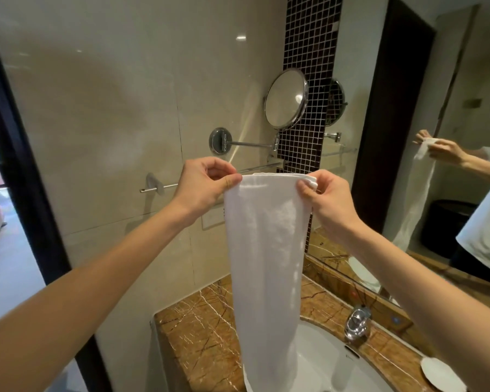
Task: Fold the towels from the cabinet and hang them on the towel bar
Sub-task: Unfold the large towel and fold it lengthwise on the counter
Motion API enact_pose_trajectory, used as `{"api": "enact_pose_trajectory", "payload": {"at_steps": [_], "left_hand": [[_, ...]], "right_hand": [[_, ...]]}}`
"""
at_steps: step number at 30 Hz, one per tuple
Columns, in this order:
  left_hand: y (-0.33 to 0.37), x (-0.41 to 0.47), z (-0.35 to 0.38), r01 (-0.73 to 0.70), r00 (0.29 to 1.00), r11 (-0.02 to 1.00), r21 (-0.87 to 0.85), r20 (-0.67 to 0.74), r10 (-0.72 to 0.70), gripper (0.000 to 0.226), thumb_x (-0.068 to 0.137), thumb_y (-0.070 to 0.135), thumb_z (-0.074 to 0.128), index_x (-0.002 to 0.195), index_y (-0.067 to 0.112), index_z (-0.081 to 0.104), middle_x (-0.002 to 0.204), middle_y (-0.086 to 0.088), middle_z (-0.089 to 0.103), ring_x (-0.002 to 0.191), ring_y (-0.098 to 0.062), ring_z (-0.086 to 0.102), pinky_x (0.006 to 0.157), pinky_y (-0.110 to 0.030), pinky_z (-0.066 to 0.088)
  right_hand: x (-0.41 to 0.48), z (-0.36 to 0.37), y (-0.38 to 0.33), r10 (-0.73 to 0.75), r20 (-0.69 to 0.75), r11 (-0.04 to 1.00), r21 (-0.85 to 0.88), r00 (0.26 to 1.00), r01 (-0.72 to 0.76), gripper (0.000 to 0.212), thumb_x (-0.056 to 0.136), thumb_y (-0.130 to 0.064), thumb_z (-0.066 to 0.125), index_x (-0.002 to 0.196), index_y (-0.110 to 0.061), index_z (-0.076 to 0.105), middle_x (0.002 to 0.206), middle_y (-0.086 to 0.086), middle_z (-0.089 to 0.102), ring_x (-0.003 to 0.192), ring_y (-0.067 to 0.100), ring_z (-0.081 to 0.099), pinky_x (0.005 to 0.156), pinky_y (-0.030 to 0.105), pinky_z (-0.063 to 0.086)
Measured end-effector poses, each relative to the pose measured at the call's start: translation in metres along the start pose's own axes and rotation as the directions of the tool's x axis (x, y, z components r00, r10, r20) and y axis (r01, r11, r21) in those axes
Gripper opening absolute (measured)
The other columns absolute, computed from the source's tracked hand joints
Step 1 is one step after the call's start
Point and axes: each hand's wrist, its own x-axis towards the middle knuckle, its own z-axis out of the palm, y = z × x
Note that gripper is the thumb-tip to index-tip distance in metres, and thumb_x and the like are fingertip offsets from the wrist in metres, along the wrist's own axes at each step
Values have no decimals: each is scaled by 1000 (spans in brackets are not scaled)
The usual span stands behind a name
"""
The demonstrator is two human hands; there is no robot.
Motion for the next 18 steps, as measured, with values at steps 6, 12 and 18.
{"api": "enact_pose_trajectory", "payload": {"at_steps": [6, 12, 18], "left_hand": [[17, -1, -1, -59, 998, 998, -35, 13, 60, 14, 73, 8, 79, 79, 15, 68, 74, 4, 70, 66, 0, 64, 64, -13, 51], [17, -18, 4, 80, 989, 985, -150, 134, -60, 14, 77, 0, 73, 88, 5, 66, 76, 2, 72, 68, -5, 67, 64, -22, 56], [63, -32, 4, -11, 997, 975, -224, 70, 28, 7, 90, 9, 62, 83, 8, 64, 71, 4, 71, 66, -9, 67, 59, -31, 59]], "right_hand": [[-7, 1, -27, -64, -73, 996, -61, 995, 60, 12, 89, -19, 64, 79, -15, 57, 78, -2, 64, 64, 0, 64, 56, 16, 51], [-16, -5, -67, -117, -138, 991, -88, 983, 106, 17, 86, -28, 67, 77, -18, 57, 77, -3, 63, 65, -1, 59, 57, 16, 50], [-33, -22, -110, -173, -154, 981, -109, 973, 158, 15, 89, -26, 66, 80, -17, 57, 80, 4, 64, 73, 15, 61, 65, 32, 54]]}}
